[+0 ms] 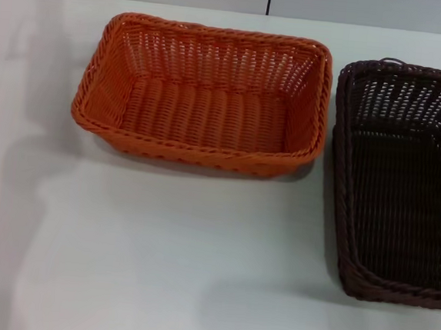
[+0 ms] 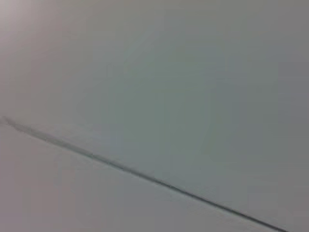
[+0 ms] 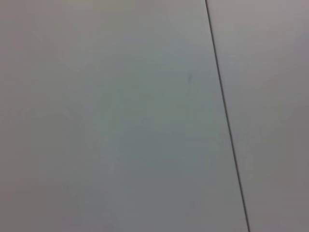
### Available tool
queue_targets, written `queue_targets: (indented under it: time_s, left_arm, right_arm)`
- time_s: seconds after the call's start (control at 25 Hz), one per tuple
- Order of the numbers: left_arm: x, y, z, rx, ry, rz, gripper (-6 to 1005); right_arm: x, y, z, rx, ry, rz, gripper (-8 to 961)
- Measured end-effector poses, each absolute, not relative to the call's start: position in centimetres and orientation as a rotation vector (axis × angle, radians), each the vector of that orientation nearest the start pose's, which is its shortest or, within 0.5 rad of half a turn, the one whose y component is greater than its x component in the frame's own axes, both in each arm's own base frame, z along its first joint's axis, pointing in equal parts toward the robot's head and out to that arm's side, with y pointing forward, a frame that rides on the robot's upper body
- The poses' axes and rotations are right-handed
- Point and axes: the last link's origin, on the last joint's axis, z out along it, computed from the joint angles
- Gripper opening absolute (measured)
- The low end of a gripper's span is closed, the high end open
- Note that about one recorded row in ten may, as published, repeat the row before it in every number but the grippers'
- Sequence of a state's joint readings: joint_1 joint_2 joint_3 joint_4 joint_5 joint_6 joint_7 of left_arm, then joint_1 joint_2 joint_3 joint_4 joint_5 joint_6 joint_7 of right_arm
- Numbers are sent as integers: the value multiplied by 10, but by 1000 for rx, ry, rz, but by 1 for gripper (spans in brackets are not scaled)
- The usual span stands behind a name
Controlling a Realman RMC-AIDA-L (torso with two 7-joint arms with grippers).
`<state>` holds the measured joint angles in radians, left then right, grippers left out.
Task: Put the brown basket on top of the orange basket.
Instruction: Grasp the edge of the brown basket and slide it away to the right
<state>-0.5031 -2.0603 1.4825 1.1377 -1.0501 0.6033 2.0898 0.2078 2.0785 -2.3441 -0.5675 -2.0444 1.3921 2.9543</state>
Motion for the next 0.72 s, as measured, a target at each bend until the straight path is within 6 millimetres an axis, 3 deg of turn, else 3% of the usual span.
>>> queue_targets:
  time_s: [0.08, 0.16, 0.4, 0.44, 0.48, 0.52, 0.6, 0.72]
  left_arm:
    - [-167, 429, 147, -878, 474, 333, 773]
    - [-168, 424, 145, -860, 474, 260, 774]
    - [-205, 383, 147, -929, 235, -394, 775]
    - [-205, 383, 147, -929, 235, -394, 776]
    - [-229, 373, 147, -1010, 106, -621, 776]
    - [-239, 369, 147, -1038, 53, -698, 776]
    - [-249, 365, 146, -1064, 2, -771, 777]
    - [-290, 348, 137, -1106, -158, -910, 778]
  right_arm:
    - [296, 286, 4, -1239, 436, 824, 616]
    - [296, 286, 3, -1243, 438, 823, 617]
    - [297, 284, 1, -1251, 442, 819, 617]
    - [296, 284, 1, -1253, 438, 824, 617]
    - [294, 283, 0, -1255, 432, 832, 617]
    - [292, 282, 0, -1258, 426, 839, 617]
    - [286, 279, -1, -1267, 388, 868, 617]
    - [270, 273, 0, -1279, 300, 940, 617]
